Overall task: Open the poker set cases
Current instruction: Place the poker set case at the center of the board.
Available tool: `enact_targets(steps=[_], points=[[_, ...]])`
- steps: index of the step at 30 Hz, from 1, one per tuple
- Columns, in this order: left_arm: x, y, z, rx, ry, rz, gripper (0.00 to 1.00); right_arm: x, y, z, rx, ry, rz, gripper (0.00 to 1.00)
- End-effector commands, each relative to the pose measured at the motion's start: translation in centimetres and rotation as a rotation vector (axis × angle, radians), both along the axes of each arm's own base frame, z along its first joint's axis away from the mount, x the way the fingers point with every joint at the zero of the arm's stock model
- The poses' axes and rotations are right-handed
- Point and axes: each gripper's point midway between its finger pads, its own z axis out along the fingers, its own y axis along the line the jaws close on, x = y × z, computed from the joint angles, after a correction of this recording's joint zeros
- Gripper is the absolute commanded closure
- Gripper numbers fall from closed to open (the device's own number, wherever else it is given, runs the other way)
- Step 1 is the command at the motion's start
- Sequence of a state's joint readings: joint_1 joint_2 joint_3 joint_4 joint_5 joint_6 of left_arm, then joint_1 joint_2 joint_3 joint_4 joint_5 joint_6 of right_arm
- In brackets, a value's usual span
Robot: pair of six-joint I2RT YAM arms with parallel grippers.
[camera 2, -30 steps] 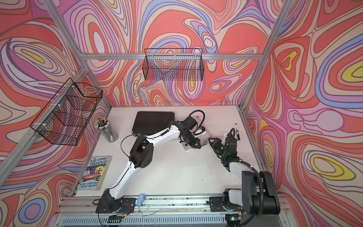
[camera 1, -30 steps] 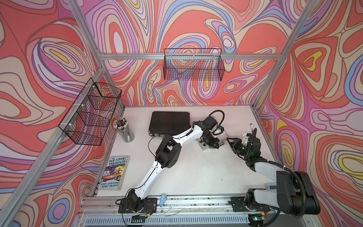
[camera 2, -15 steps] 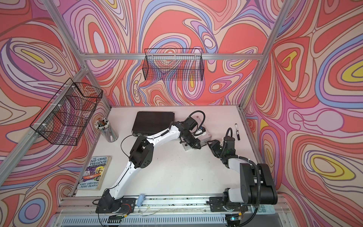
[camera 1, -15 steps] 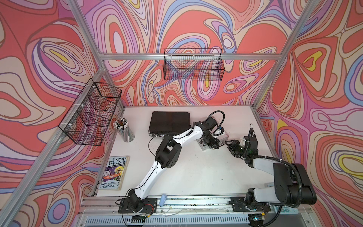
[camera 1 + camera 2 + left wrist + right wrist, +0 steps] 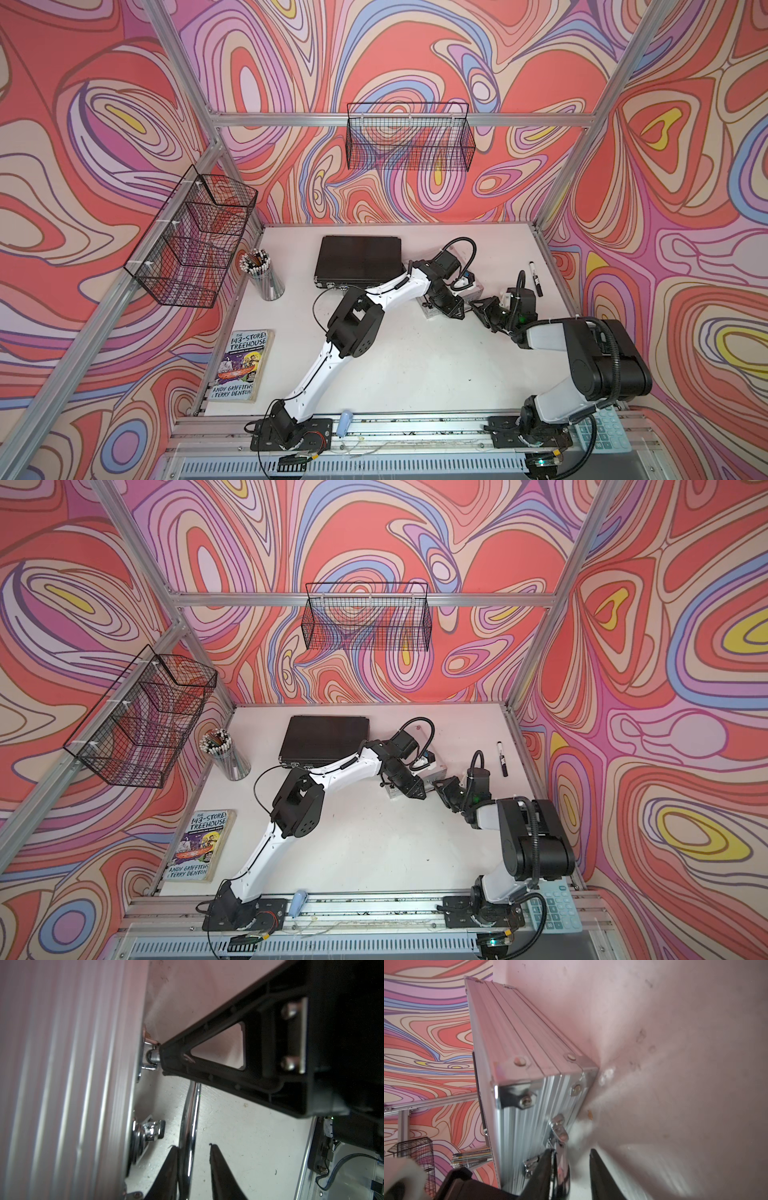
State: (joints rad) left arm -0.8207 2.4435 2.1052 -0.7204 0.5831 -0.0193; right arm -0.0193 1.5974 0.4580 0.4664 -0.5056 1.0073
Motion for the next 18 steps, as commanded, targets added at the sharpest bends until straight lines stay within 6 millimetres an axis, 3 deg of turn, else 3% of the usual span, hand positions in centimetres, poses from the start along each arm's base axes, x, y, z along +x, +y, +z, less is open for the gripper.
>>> enact_targets(steps=[1, 5, 10, 18], points=[[-0.1, 0.4, 0.4, 0.005, -0.008, -0.003, 0.66, 1.3, 0.4, 0.6, 0.008, -0.046, 0.003, 0.78], [-0.1, 0.5, 1.1, 0.008, -0.012, 0.002, 0.60, 1.4, 0.8, 0.2, 0.021, -0.045, 0.011, 0.88], [0.4, 0.7, 3.4, 0.004, -0.057, 0.016, 0.43, 1.0, 0.5, -0.8, 0.006, -0.020, 0.002, 1.00], [2.7, 2.2, 7.9, 0.021, -0.144, 0.131, 0.31, 0.5, 0.3, -2.0, 0.008, 0.019, -0.017, 1.00]])
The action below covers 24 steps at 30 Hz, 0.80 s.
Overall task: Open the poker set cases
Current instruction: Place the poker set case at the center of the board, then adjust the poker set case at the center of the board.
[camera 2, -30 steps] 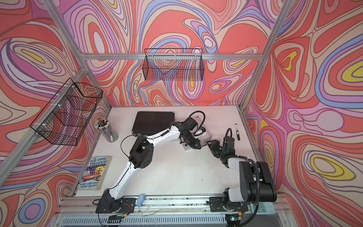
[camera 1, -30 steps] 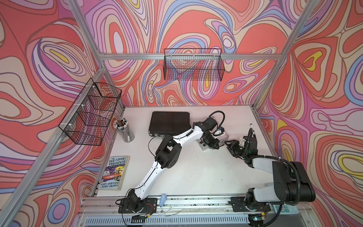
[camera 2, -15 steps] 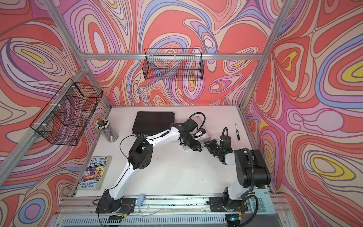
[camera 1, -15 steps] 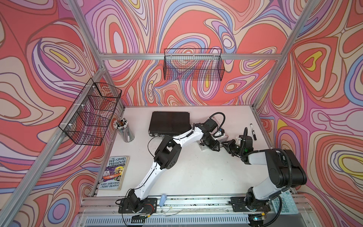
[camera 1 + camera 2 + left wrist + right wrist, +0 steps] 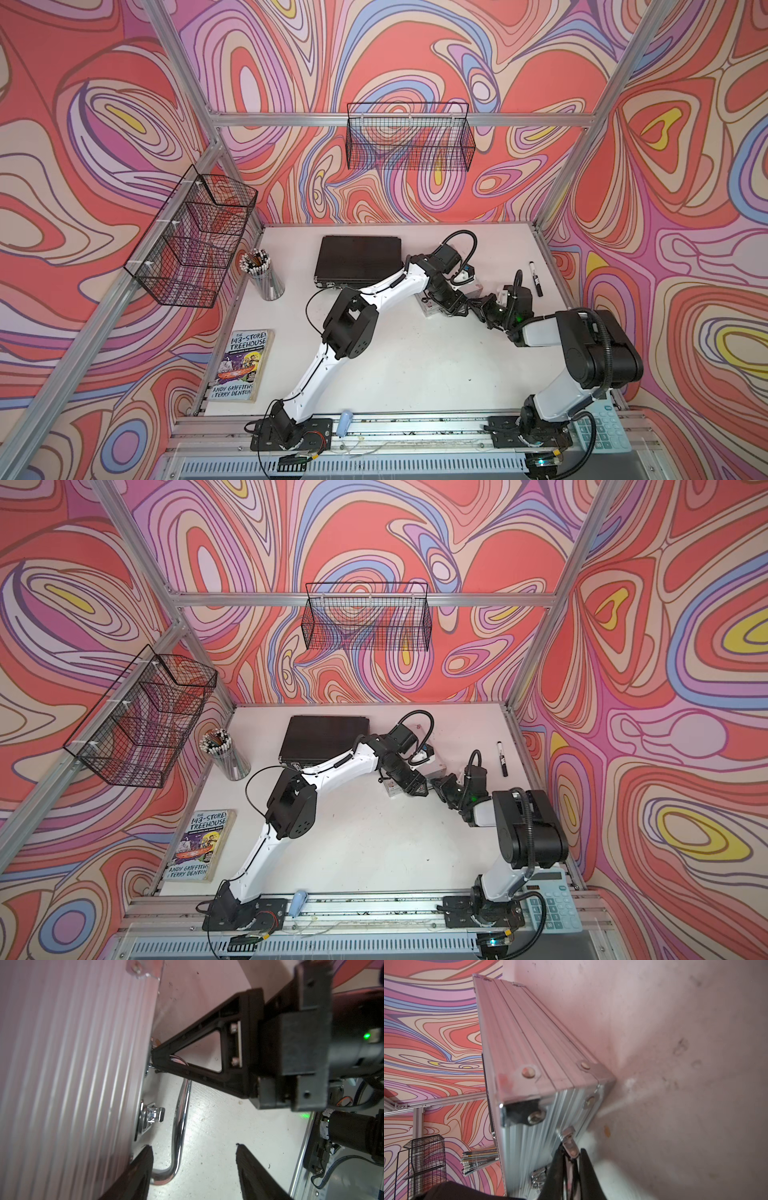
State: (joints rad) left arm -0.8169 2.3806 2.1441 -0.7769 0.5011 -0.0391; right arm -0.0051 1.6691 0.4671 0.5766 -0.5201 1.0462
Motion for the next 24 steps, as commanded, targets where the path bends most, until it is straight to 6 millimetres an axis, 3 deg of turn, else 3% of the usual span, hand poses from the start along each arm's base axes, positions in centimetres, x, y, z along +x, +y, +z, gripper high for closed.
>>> enact_targets(steps=[1, 5, 7, 12, 20, 24], points=[[2.1, 1.9, 4.5, 0.004, -0.077, 0.107, 0.31, -0.6, -0.4, -2.0, -0.026, 0.053, -0.022, 1.00], [5.2, 5.4, 4.8, -0.015, -0.053, 0.318, 0.30, -0.8, -0.5, -2.2, -0.027, 0.060, -0.030, 1.00], [6.4, 7.4, 4.0, -0.044, 0.013, 0.417, 0.32, -0.8, -0.5, -2.1, -0.028, 0.059, -0.032, 1.00], [7.7, 11.1, 2.2, 0.009, 0.060, 0.553, 0.33, -0.7, -0.8, -2.3, -0.036, 0.071, -0.041, 1.00], [8.3, 12.6, 0.0, 0.077, 0.066, 0.670, 0.30, -0.8, -2.1, -2.3, -0.046, 0.083, -0.102, 1.00], [8.8, 11.8, -1.4, 0.066, 0.104, 0.689, 0.28, -1.3, -2.8, -2.7, -0.048, 0.098, -0.146, 1.00]])
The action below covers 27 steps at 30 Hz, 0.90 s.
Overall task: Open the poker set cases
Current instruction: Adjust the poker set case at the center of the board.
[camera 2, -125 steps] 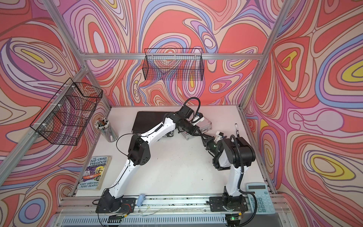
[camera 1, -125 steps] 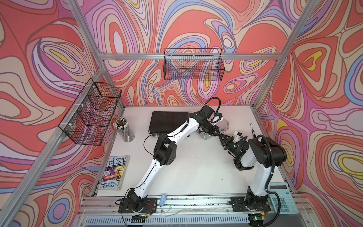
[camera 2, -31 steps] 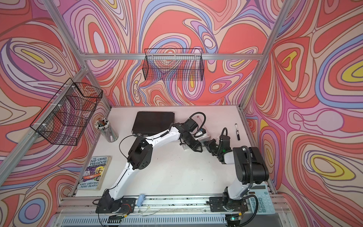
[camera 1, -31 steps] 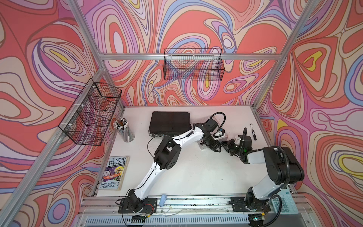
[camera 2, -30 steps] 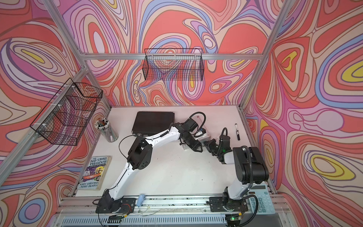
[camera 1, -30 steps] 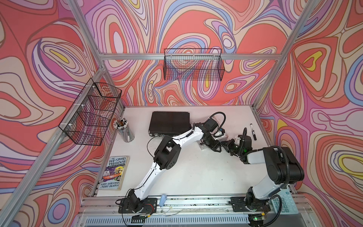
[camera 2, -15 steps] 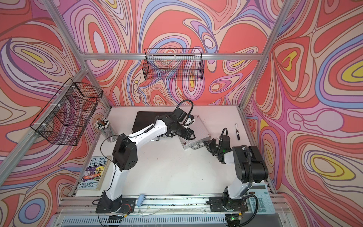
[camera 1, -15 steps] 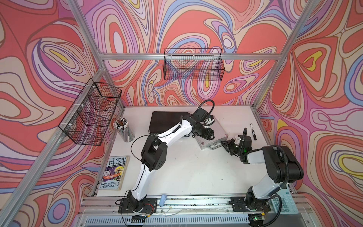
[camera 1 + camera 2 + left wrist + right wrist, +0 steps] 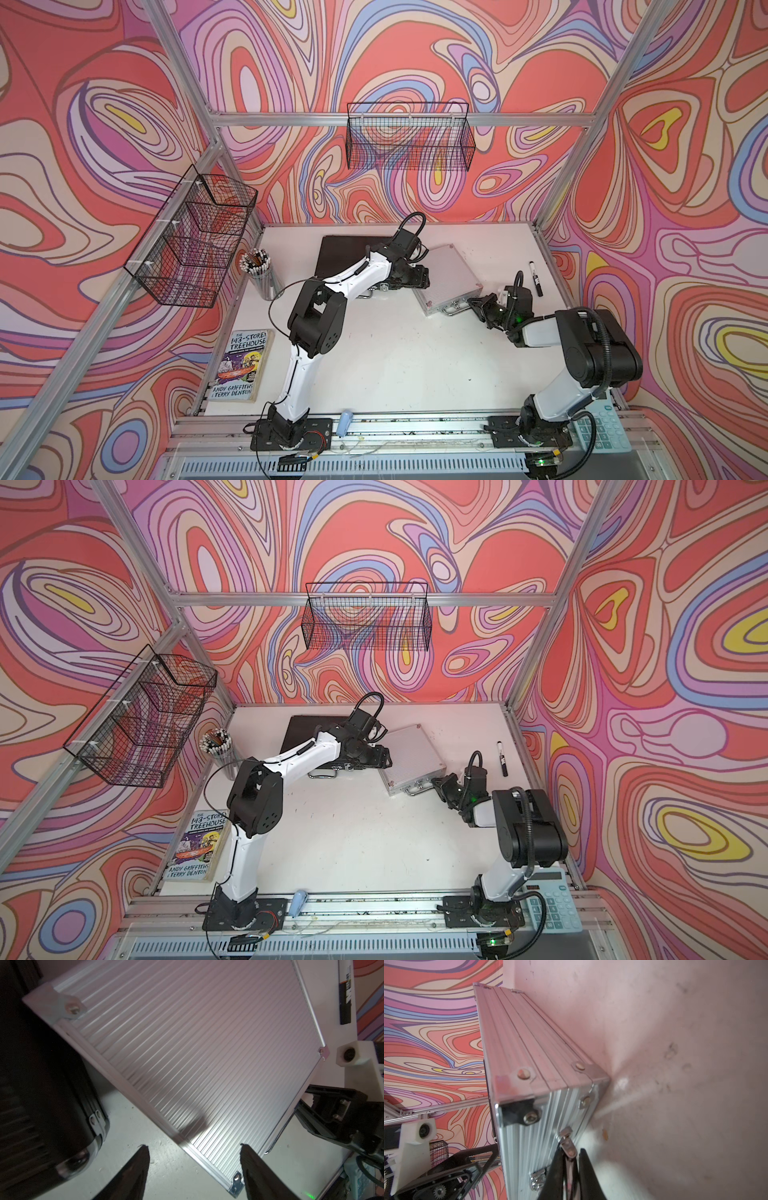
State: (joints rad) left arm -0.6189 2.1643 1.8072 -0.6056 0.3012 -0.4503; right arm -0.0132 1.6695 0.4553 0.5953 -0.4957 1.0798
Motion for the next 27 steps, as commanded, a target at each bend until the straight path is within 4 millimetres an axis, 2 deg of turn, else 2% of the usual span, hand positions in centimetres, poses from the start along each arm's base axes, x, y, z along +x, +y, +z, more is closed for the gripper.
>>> enact_targets(steps=[1, 6, 13, 20, 27], points=[[0.9, -0.2, -1.9, -0.002, 0.032, 0.062, 0.28, -1.6, -2.2, -2.6, -0.052, 0.094, -0.113, 1.00], [2.1, -1.4, -2.9, -0.023, 0.025, 0.058, 0.27, -2.6, -2.7, -3.0, -0.050, 0.103, -0.150, 1.00], [3.6, -4.5, -2.9, -0.064, 0.006, 0.005, 0.27, -4.6, -3.3, -3.6, -0.070, 0.127, -0.186, 1.00], [5.2, -7.2, -3.1, -0.104, -0.012, -0.044, 0.27, -6.0, -3.7, -4.0, -0.107, 0.135, -0.191, 0.74], [6.0, -7.9, -2.5, -0.116, -0.041, -0.066, 0.27, -6.6, -4.8, -3.6, -0.199, 0.143, -0.180, 0.60]])
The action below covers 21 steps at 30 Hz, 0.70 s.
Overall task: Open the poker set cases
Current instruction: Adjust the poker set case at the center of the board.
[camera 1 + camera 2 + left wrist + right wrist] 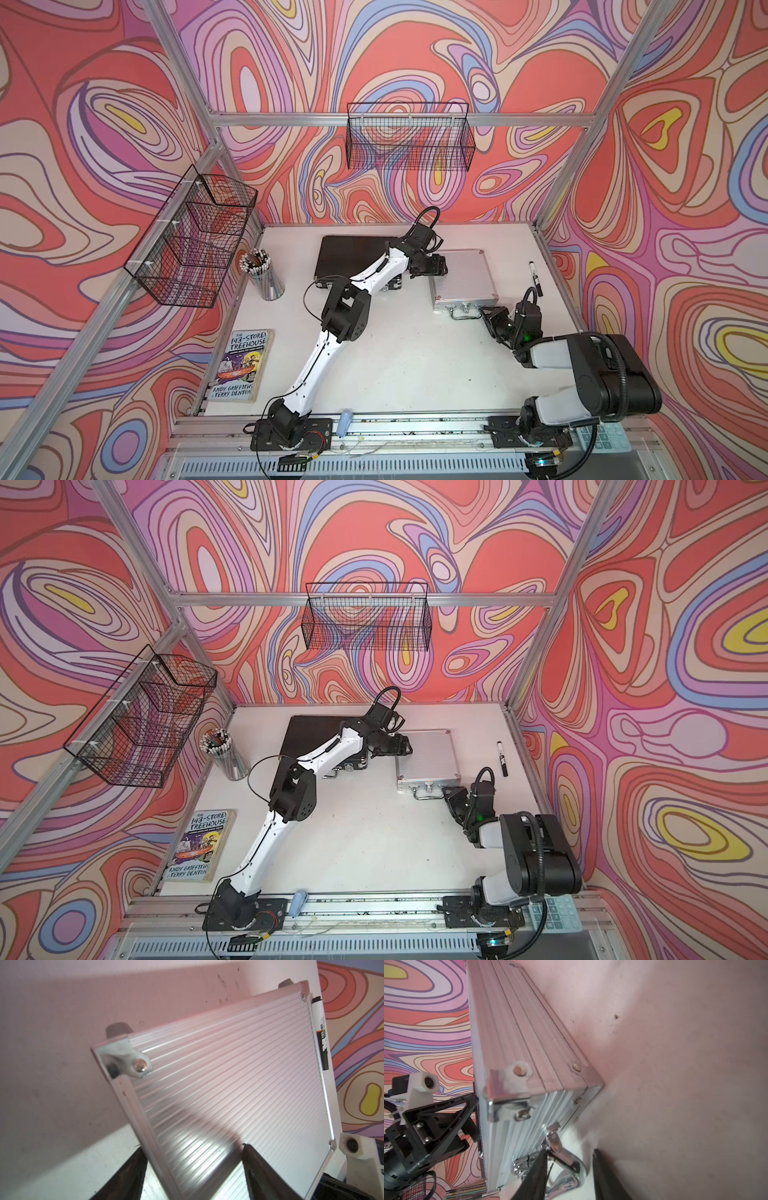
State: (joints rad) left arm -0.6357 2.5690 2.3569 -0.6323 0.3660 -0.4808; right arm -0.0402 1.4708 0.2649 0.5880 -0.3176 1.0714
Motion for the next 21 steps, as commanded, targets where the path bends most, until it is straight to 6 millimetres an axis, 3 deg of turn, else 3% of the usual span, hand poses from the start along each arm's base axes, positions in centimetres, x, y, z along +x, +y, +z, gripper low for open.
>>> enact_targets(steps=[1, 3, 9, 15, 21], points=[[-0.6, -0.6, -0.3, 0.008, 0.000, -0.041, 0.27, -2.7, -1.5, -2.7, -0.112, 0.156, -0.017, 0.60], [-0.7, -0.5, -0.1, 0.014, -0.005, -0.049, 0.27, -2.9, -2.2, -2.1, -0.181, 0.171, -0.007, 0.58], [-1.6, 0.1, 1.0, 0.018, -0.023, -0.067, 0.27, -1.9, -2.7, 3.2, -0.342, 0.099, 0.080, 0.53], [-2.9, 0.9, 2.1, 0.016, -0.029, -0.090, 0.27, -1.2, 0.0, 5.1, -0.285, 0.042, 0.212, 0.49], [-4.0, 1.3, 2.7, -0.005, -0.019, -0.099, 0.28, -0.3, 3.6, 6.1, -0.224, -0.051, 0.290, 0.36]])
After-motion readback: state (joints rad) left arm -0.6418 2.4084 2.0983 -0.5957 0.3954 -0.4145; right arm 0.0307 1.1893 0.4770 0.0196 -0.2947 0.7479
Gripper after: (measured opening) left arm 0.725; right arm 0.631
